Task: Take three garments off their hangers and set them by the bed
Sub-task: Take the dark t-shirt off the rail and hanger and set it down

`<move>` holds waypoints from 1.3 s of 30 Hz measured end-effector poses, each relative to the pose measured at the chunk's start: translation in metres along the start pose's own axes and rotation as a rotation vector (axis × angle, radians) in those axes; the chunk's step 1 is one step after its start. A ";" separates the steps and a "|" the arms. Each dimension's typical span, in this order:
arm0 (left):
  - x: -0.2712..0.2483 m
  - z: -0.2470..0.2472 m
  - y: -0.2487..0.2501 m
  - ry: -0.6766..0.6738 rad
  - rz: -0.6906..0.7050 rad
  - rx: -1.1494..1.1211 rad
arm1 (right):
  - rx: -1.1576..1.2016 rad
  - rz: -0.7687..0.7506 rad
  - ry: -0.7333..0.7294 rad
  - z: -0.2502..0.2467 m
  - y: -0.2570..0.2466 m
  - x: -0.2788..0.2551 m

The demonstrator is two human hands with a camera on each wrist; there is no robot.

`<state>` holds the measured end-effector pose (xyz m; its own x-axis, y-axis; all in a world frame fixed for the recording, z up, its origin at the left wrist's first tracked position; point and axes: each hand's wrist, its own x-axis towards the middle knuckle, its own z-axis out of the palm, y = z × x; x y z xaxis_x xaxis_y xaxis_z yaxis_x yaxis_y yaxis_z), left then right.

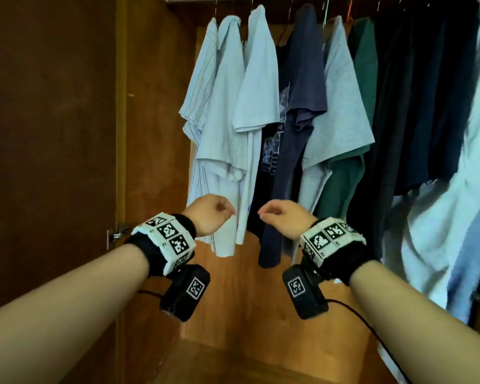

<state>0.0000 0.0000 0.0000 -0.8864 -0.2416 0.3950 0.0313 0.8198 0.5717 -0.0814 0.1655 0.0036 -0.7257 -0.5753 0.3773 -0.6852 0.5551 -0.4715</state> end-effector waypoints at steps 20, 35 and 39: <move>0.212 -0.125 -0.074 0.496 0.198 -0.052 | 0.047 -0.271 0.353 -0.024 -0.095 0.231; 0.302 -0.117 -0.050 0.361 0.206 -0.282 | -0.111 -0.164 0.424 -0.059 -0.077 0.320; 0.308 -0.093 -0.045 0.314 0.277 -0.287 | -0.140 -0.110 0.609 -0.057 -0.060 0.336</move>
<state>-0.2314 -0.1595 0.1635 -0.6466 -0.2155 0.7317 0.4108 0.7098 0.5721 -0.2873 -0.0266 0.2039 -0.5274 -0.2116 0.8229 -0.7297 0.6088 -0.3111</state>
